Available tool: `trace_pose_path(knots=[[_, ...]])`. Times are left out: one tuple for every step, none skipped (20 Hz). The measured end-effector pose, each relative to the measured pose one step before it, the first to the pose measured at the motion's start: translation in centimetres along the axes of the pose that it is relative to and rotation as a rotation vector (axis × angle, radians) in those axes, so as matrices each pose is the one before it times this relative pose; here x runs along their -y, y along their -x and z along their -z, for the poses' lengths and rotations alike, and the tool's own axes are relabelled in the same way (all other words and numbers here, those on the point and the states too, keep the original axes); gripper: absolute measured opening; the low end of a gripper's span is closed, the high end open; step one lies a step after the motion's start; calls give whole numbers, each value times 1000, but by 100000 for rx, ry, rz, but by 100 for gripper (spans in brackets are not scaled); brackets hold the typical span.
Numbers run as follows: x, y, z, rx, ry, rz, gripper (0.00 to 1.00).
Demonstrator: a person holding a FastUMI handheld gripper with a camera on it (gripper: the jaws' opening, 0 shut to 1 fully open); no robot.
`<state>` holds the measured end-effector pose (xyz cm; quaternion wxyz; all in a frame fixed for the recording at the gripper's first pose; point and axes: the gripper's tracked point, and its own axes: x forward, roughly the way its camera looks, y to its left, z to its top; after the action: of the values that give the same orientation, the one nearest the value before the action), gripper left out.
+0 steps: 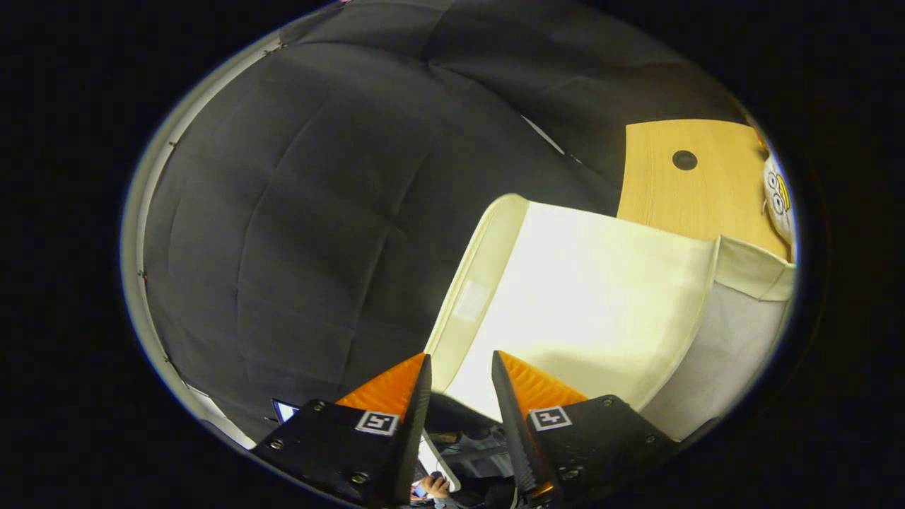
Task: Open the storage box then place both shoes into the box .Put the left shoe in first, then the right shoe, with the right side of both shoes facing outward in a uniform manner.
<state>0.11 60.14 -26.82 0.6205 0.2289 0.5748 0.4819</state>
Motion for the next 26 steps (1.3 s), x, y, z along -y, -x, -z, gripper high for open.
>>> trace_pose_path(knots=[[131, 165, 146, -607, 1340, 768, 54], [174, 184, 18, -720, 479, 685, 54], [251, 409, 118, -976, -93, 466, 55], [293, 319, 550, -789, -219, 943, 65], [610, 726, 220, -409, -16, 1627, 70], [616, 651, 54, 432, 62, 1221, 71], [736, 750, -209, 630, -18, 1235, 71], [811, 782, 114, 606, -266, 1535, 80], [784, 985, 99, 218, -579, 1203, 87], [537, 928, 361, 556, -641, 1239, 90], [727, 1005, -90, 1096, -496, 914, 90], [837, 893, -84, 914, -391, 1150, 90], [836, 1025, -228, 984, -265, 511, 91], [748, 945, 220, 271, -74, 644, 91], [995, 913, 131, 27, 404, 998, 91], [940, 1004, 255, 368, 209, 1700, 91], [1067, 864, -112, 1215, -280, 1642, 91], [758, 789, 155, 1564, -805, 1009, 92], [824, 936, -2, 1386, -1269, 869, 92], [793, 967, 217, 1402, -934, 924, 92], [830, 968, 40, 1449, -674, 892, 91], [906, 1054, 62, 1227, -243, 786, 91], [997, 908, 206, 396, -175, 1177, 92], [994, 727, 472, 386, -284, 1235, 91], [1029, 737, 332, 447, -579, 1598, 91], [837, 841, 368, 702, -824, 1456, 91]])
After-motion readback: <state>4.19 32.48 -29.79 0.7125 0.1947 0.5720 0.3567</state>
